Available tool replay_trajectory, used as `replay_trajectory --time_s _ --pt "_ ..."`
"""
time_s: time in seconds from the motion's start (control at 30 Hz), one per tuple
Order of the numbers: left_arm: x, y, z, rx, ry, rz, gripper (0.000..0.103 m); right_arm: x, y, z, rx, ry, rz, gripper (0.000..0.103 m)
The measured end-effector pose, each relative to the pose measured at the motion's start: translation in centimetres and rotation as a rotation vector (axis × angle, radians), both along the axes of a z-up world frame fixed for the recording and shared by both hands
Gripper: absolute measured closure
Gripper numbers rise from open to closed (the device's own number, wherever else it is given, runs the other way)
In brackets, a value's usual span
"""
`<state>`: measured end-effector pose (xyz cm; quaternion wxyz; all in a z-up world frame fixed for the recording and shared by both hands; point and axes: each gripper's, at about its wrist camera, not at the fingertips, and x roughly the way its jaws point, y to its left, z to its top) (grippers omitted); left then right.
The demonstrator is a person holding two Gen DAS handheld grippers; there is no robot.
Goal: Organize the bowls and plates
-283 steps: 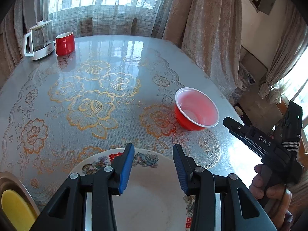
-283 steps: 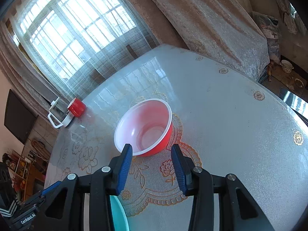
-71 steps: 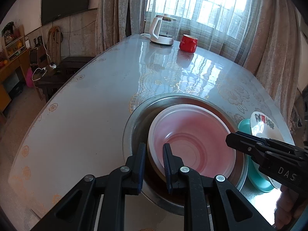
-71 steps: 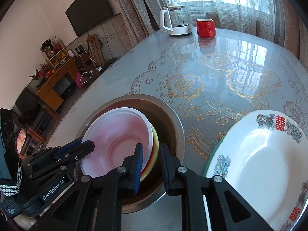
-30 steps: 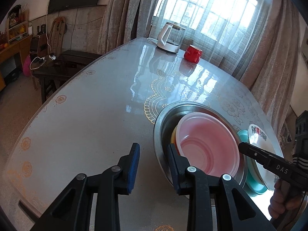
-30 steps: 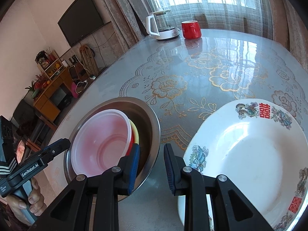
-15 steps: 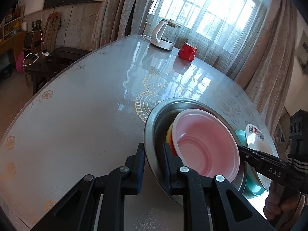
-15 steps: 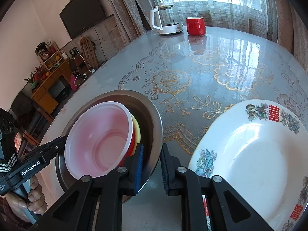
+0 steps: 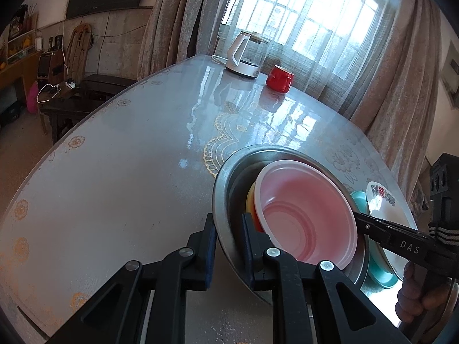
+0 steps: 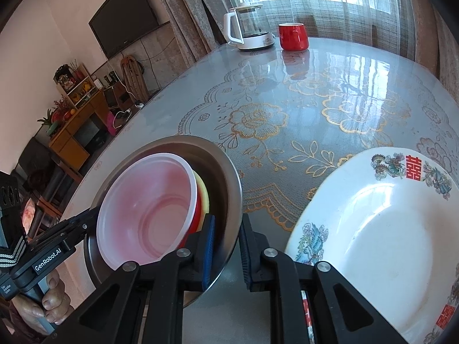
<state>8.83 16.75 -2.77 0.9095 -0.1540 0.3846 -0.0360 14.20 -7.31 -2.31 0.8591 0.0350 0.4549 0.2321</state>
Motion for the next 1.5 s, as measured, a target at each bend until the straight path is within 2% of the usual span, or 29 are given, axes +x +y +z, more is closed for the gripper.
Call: replay_trajectory --time_s 0.33,0.83,1.5 --pt "-1.3 -0.3 1.2 0.027 -0.029 0.007 0.086 -0.5 -0.1 0.2 0.029 0.009 0.002 0.086" --pt "-2.1 -1.3 3.7 0.038 -0.071 -0.019 0.086 -1.7 -1.5 2.4 0.060 -0.041 -0.013 0.086" --pt "-1.3 -6.2 6.6 0.047 -0.103 -0.143 0.086 -3.7 -6.9 5.3 0.093 -0.106 -0.117 0.086"
